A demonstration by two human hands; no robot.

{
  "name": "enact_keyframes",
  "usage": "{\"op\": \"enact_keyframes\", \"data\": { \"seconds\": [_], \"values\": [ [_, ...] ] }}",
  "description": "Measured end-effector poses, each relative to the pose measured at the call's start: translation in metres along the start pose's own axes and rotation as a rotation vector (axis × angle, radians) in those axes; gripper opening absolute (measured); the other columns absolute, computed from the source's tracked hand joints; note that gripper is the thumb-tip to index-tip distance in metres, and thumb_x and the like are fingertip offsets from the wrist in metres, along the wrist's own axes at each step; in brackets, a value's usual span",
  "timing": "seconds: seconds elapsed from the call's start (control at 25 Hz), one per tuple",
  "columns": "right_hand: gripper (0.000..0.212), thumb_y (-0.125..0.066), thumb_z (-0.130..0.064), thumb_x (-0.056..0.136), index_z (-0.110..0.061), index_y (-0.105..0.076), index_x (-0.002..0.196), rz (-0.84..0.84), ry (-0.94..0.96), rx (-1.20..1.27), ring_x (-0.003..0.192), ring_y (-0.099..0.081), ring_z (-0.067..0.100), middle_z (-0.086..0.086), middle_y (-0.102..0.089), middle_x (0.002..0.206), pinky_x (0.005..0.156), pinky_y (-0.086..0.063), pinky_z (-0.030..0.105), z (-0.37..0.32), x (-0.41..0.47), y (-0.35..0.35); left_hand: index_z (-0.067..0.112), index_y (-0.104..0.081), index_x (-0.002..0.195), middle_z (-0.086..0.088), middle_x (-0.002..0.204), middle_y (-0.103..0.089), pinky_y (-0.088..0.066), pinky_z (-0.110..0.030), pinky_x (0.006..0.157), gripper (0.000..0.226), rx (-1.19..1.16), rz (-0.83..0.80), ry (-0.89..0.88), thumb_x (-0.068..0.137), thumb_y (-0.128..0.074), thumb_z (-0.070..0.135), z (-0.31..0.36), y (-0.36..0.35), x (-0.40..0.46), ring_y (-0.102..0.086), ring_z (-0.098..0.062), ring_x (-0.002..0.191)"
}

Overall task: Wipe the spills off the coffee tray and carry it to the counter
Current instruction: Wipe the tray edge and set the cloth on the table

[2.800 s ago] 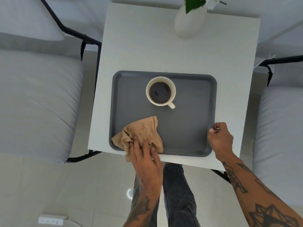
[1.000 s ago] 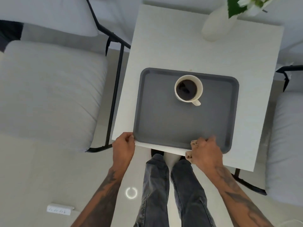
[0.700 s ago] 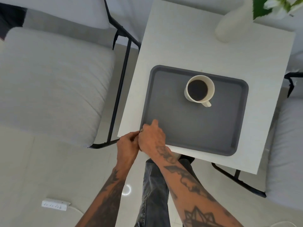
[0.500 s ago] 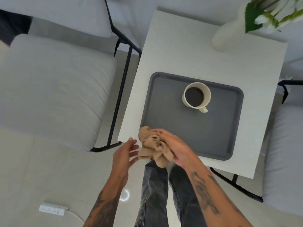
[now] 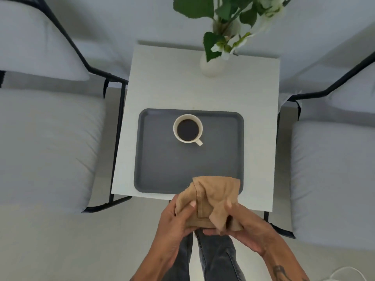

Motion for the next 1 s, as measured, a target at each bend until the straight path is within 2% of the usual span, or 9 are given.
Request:
{"op": "enact_keyframes", "data": {
  "seconds": [0.12,0.28,0.36,0.48,0.6,0.64,0.72,0.84,1.0],
  "values": [
    [0.043,-0.064,-0.056,0.083,-0.021,-0.071,0.106,0.400,-0.024,-0.375,0.099,-0.067,0.020,0.006,-0.074,0.103,0.086,-0.054,0.034,0.009,-0.025,0.059,0.029,-0.069,0.114,-0.002,0.108,-0.076,-0.061,-0.034,0.076,0.027,0.216,-0.066,-0.033,0.096,-0.060,0.011,-0.017,-0.045,0.005,-0.073,-0.019,0.100],
    [0.007,-0.057,-0.015,0.094,-0.015,-0.063,0.090,0.699,0.036,-0.310,0.069,-0.052,0.023,0.016,-0.062,0.085,0.064,-0.045,0.039,-0.003,-0.068,0.125,0.038,-0.062,0.119,0.001,0.112,-0.071,-0.063,-0.041,0.078,0.037,0.369,-0.184,0.107,0.093,-0.060,0.012,-0.066,-0.100,0.018,-0.075,-0.020,0.094],
    [0.021,-0.051,-0.008,0.095,-0.021,-0.060,0.108,0.704,0.058,-0.483,0.075,-0.055,0.023,0.017,-0.064,0.097,0.066,-0.046,0.034,-0.026,-0.075,0.147,0.030,-0.055,0.128,-0.006,0.112,-0.072,-0.062,-0.041,0.080,0.041,0.386,-0.236,0.211,0.092,-0.062,0.014,-0.092,-0.118,0.026,-0.076,-0.024,0.084],
    [0.048,-0.046,-0.010,0.097,-0.024,-0.041,0.143,0.578,-0.003,-0.759,0.105,-0.056,0.026,0.005,-0.057,0.121,0.085,-0.045,0.034,-0.051,-0.046,0.170,0.026,-0.050,0.133,-0.001,0.104,-0.074,-0.060,-0.034,0.079,0.049,0.607,-0.252,0.271,0.087,-0.065,0.025,-0.115,-0.121,0.036,-0.069,-0.014,0.078],
    [0.039,-0.049,-0.008,0.094,-0.020,-0.045,0.131,0.406,-0.152,-0.948,0.104,-0.059,0.033,0.010,-0.060,0.116,0.078,-0.048,0.037,-0.063,0.006,0.187,0.029,-0.065,0.113,0.008,0.091,-0.072,-0.055,-0.017,0.078,0.024,0.797,-0.059,0.103,0.089,-0.064,0.028,-0.086,-0.086,0.057,-0.064,0.002,0.072],
    [0.031,-0.051,-0.007,0.091,-0.018,-0.052,0.120,0.408,-0.149,-0.989,0.099,-0.061,0.033,0.012,-0.062,0.108,0.073,-0.048,0.036,-0.070,0.024,0.193,0.033,-0.067,0.101,0.010,0.085,-0.071,-0.051,-0.013,0.074,0.015,0.782,0.028,0.013,0.090,-0.064,0.023,-0.064,-0.066,0.064,-0.062,0.006,0.069],
    [0.014,-0.054,-0.006,0.086,-0.015,-0.059,0.095,0.498,-0.082,-1.064,0.088,-0.062,0.034,0.011,-0.065,0.091,0.067,-0.045,0.034,-0.092,0.043,0.201,0.036,-0.065,0.090,0.010,0.082,-0.069,-0.048,-0.018,0.074,0.023,0.700,0.200,-0.153,0.090,-0.065,0.014,-0.015,-0.023,0.076,-0.062,0.007,0.067],
    [0.012,-0.049,-0.006,0.089,-0.010,-0.060,0.085,0.651,0.117,-1.074,0.082,-0.060,0.037,0.015,-0.065,0.083,0.067,-0.044,0.034,-0.133,0.042,0.197,0.021,-0.066,0.111,-0.001,0.105,-0.068,-0.048,-0.028,0.082,0.019,0.839,0.411,-0.281,0.092,-0.065,0.018,0.040,0.040,0.096,-0.064,-0.009,0.091],
    [0.016,-0.048,-0.010,0.088,-0.015,-0.064,0.091,0.713,0.490,-1.272,0.072,-0.057,0.029,0.008,-0.065,0.078,0.063,-0.042,0.023,-0.224,0.045,0.116,0.017,-0.036,0.148,-0.018,0.156,-0.030,-0.038,-0.057,0.105,0.068,1.328,0.639,-0.223,0.090,-0.066,0.035,0.058,0.108,0.126,-0.031,-0.039,0.142]
  ]
}}
Point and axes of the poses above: each hand's wrist, its own x-axis towards the middle knuckle, its own y-axis out of the back of the hand, z = x × y, the point moved 7 cm from there along x, towards the middle knuckle
